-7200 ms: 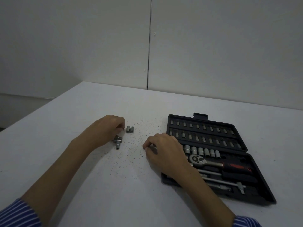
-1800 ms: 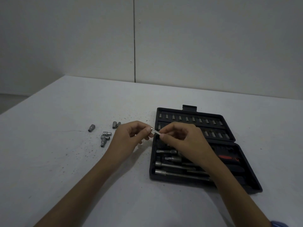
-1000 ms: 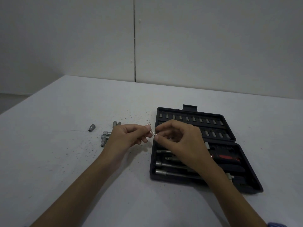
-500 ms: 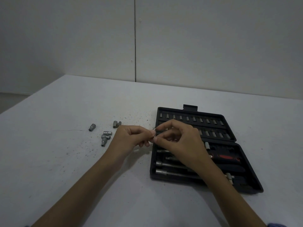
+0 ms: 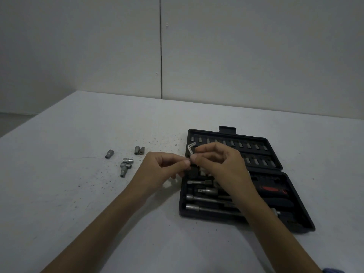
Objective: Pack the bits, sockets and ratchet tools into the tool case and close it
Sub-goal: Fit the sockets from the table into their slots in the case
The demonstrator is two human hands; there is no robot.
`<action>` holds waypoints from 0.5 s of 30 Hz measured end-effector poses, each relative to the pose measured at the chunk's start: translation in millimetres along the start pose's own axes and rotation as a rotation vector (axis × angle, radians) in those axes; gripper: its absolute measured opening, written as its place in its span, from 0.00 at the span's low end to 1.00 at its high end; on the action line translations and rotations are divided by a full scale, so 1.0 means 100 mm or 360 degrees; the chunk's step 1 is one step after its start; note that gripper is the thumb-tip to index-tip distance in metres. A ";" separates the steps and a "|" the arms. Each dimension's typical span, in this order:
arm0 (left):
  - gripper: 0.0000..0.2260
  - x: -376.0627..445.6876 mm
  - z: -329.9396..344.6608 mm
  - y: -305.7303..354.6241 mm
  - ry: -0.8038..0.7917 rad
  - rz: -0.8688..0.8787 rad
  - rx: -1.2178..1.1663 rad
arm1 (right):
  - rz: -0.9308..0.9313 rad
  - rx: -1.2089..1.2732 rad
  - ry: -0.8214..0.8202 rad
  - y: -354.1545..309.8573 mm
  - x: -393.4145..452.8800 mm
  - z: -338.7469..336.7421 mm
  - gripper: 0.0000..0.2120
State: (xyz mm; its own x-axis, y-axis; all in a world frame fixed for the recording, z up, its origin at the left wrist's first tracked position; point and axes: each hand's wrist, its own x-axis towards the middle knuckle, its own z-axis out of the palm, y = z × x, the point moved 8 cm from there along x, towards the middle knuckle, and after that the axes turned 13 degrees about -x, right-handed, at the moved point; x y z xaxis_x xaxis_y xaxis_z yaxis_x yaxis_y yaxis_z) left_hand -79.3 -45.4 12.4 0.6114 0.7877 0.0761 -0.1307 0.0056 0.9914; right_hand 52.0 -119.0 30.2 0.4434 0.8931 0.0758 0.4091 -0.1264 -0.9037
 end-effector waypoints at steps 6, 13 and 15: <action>0.06 0.00 0.05 -0.02 -0.0034 0.0050 -0.0015 | 0.0108 0.0218 -0.0086 0.04 0.00 0.07 0.13; 0.04 0.01 0.04 -0.02 -0.0045 0.0097 0.0088 | 0.0133 0.0034 -0.0199 0.08 0.01 0.08 0.18; 0.03 0.01 0.05 -0.01 -0.0055 0.0106 0.0103 | 0.0129 -0.0032 -0.0244 0.08 0.02 0.09 0.17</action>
State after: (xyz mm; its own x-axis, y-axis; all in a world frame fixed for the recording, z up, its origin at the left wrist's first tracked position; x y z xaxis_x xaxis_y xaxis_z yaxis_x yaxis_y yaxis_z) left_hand -74.8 -47.4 11.8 0.6297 0.7632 0.1450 -0.1222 -0.0870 0.9887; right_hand 48.7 -114.6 19.4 0.3492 0.9348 -0.0639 0.3935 -0.2082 -0.8954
